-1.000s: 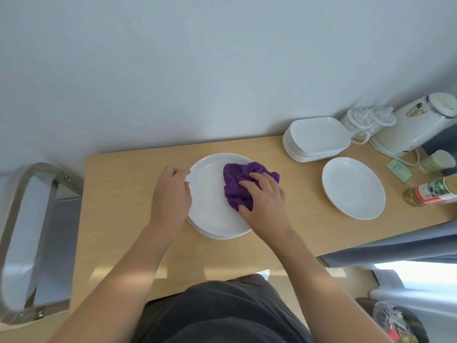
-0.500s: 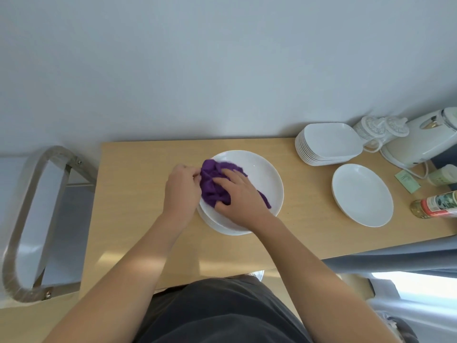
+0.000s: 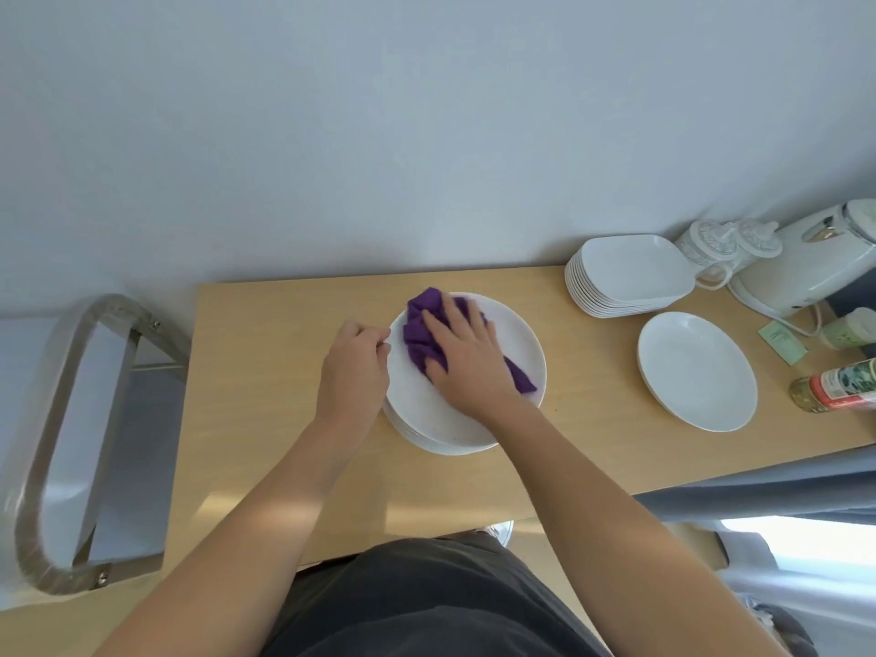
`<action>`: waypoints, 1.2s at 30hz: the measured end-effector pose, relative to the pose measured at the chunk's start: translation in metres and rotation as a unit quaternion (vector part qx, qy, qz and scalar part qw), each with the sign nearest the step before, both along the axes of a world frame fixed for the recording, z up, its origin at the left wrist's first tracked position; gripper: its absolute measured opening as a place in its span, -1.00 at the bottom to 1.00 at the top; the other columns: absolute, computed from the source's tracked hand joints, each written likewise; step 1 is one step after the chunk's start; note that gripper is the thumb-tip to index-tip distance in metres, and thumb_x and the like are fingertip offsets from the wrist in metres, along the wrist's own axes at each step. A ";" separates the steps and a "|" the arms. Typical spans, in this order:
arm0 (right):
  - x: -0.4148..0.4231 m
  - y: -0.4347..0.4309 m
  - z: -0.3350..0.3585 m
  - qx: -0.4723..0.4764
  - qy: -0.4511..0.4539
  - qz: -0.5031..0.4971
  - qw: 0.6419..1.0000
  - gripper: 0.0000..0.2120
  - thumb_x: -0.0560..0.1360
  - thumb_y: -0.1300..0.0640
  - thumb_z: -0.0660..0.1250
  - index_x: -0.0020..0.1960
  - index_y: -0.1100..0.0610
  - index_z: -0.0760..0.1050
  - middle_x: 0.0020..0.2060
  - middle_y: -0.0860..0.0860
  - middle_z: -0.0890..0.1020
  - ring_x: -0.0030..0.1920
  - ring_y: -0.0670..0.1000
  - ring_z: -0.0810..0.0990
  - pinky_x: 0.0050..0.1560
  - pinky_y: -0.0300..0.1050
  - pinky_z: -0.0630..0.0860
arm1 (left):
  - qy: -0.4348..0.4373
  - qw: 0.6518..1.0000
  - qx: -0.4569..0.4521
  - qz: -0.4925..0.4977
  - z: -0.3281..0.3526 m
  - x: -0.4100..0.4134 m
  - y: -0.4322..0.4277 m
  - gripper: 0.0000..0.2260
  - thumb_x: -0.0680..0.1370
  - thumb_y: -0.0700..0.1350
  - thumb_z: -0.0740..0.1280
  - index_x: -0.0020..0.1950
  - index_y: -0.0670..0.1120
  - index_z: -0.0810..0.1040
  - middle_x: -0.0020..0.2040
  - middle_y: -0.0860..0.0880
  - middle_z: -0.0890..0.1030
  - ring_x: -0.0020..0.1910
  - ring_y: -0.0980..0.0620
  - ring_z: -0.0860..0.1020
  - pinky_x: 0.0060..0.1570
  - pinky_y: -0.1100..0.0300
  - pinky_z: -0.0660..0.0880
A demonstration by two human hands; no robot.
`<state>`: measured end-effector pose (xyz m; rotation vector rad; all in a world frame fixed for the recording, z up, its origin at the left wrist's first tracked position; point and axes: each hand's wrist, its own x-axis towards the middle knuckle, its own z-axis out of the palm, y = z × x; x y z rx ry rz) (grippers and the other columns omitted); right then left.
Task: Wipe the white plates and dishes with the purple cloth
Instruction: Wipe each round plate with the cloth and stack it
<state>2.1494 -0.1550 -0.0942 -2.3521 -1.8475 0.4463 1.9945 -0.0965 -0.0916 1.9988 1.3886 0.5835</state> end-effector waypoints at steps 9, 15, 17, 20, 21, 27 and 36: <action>0.011 -0.079 0.030 -0.005 0.051 0.017 0.999 -0.72 0.42 0.07 0.26 0.03 0.06 0.67 0.25 -0.13 0.58 0.40 0.01 0.36 0.40 -0.02 0.22 | -0.046 0.998 -0.034 0.013 -0.002 -0.004 0.006 -0.79 0.58 -0.25 0.32 0.16 -0.09 0.66 0.04 -0.05 0.60 -0.06 0.05 0.53 -0.01 0.27 0.35; 0.021 -0.018 -0.005 0.065 -0.041 -0.079 0.994 -0.64 0.52 0.17 0.25 0.31 0.06 0.52 0.48 -0.03 0.39 0.51 0.18 0.24 0.49 0.19 0.15 | -0.056 0.998 -0.037 0.007 -0.001 -0.004 0.005 -0.80 0.59 -0.26 0.32 0.16 -0.12 0.66 -0.01 0.01 0.55 -0.01 -0.01 0.55 0.04 0.23 0.39; 0.008 -0.002 -0.006 0.060 0.021 -0.041 0.997 -0.56 0.54 0.15 0.25 0.42 0.02 0.45 0.54 -0.03 0.31 0.54 0.17 0.18 0.53 0.19 0.07 | -0.061 0.997 -0.041 0.010 -0.002 -0.005 0.007 -0.81 0.58 -0.25 0.33 0.13 -0.11 0.67 0.00 -0.02 0.60 -0.03 -0.02 0.57 0.03 0.19 0.43; -0.016 -0.001 -0.001 0.052 0.106 0.013 0.993 -0.54 0.49 0.18 0.30 0.39 0.04 0.51 0.51 -0.03 0.38 0.54 0.13 0.23 0.54 0.12 0.10 | -0.071 0.997 -0.040 0.008 -0.005 -0.005 0.009 -0.81 0.57 -0.24 0.34 0.10 -0.07 0.70 -0.03 -0.02 0.65 -0.04 -0.05 0.59 0.03 0.09 0.49; -0.022 -0.008 0.004 0.053 0.128 0.028 0.990 -0.57 0.45 0.19 0.31 0.31 0.06 0.58 0.44 -0.02 0.48 0.49 0.13 0.32 0.50 0.11 0.20 | -0.074 0.996 -0.040 0.011 -0.006 -0.004 0.009 -0.80 0.57 -0.24 0.34 0.10 -0.06 0.70 -0.03 -0.02 0.66 -0.04 -0.05 0.59 0.04 0.07 0.50; -0.011 -0.070 0.033 0.018 0.128 0.039 0.991 -0.76 0.31 0.13 0.32 -0.07 0.10 0.68 -0.04 -0.13 0.71 0.07 -0.06 0.58 0.06 -0.03 0.55 | -0.070 0.996 -0.047 0.033 -0.006 -0.001 0.006 -0.80 0.58 -0.26 0.32 0.11 -0.10 0.69 0.03 -0.03 0.65 -0.03 -0.01 0.58 0.02 0.19 0.44; 0.041 -0.070 0.012 0.134 -0.051 -0.082 0.986 -0.83 0.33 0.16 0.37 -0.11 0.07 0.67 -0.03 -0.11 0.69 0.10 0.10 0.56 0.19 -0.05 0.37 | -0.068 0.996 -0.051 0.032 -0.006 -0.002 0.005 -0.79 0.59 -0.24 0.30 0.13 -0.07 0.67 0.06 -0.02 0.61 -0.01 0.02 0.57 0.05 0.22 0.42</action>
